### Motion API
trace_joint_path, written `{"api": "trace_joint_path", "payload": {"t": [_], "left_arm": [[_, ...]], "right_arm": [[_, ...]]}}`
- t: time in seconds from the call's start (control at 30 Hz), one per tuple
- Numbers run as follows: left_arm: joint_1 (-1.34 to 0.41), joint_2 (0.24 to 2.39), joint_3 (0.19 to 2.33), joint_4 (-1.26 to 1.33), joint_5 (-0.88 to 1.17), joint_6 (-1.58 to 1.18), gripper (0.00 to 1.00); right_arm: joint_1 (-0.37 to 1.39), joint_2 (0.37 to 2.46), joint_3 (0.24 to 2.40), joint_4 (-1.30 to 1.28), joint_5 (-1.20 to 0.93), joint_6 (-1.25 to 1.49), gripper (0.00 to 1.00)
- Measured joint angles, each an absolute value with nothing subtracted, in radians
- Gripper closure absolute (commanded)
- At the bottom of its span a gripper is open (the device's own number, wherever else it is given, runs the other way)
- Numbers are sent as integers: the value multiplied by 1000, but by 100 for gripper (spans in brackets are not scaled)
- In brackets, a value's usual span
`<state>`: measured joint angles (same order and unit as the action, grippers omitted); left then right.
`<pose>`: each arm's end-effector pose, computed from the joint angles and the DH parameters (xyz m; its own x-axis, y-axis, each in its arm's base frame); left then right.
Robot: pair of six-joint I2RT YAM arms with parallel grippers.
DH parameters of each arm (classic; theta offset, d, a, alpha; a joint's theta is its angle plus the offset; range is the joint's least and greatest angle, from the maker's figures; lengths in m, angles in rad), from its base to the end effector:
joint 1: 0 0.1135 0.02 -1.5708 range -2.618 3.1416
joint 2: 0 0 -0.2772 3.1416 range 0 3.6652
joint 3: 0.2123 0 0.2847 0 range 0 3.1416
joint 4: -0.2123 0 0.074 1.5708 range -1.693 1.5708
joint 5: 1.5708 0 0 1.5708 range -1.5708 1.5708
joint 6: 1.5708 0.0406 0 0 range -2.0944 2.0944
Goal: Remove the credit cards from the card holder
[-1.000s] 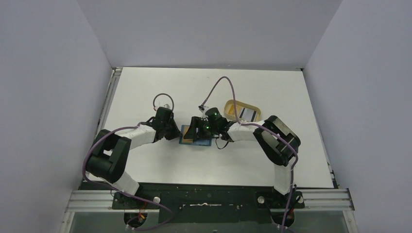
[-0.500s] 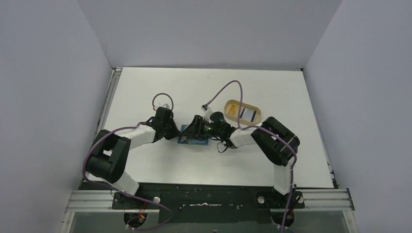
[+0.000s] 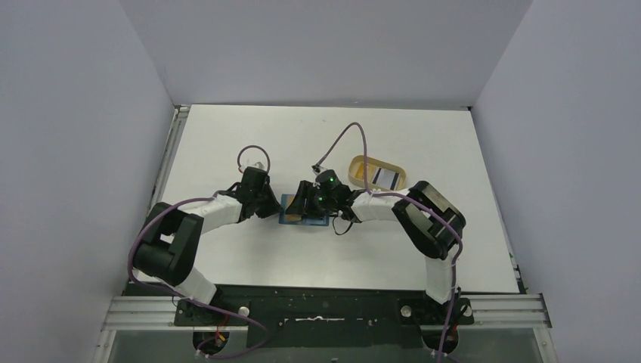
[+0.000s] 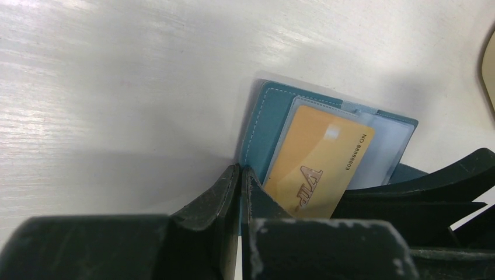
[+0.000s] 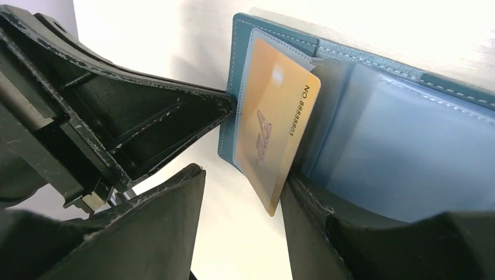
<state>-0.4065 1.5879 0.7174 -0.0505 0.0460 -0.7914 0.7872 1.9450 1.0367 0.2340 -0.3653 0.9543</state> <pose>0.2925 -0.1280 0.1253 -0.8132 -0.4236 -0.3992 -0.2246 0.8611 -0.4561 0.2913 0.3129 0.1191 -0.9553 0.1209 -0.2697 -0.1369 0.6277 0.7663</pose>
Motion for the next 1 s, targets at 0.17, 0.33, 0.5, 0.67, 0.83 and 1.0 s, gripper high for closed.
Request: {"api": "trace_joint_path", "payload": {"t": [0.17,0.33,0.5,0.67,0.83,1.0], "left_arm": [[-406,1588,717,-50,50,-792,100],[-406,1588,717,-51,50,-792,100],[-406,1584,717,-52,49,-791,100],[-406,1578,717,-58,49,-791,100],[-406,1578,717,-62,49,-791,100],[-405,1571,717,-75,31,-788,100]], "right_arm": [[788,1945,1055,197,-340,958,49],[788,1957,1053,242,-329,970,50],[785,1971,1030,320,-318,998,52],[785,1973,1012,360,-270,1013,52],[779,1983,996,427,-279,1026,51],[764,2055,1032,526,-342,1052,50]]}}
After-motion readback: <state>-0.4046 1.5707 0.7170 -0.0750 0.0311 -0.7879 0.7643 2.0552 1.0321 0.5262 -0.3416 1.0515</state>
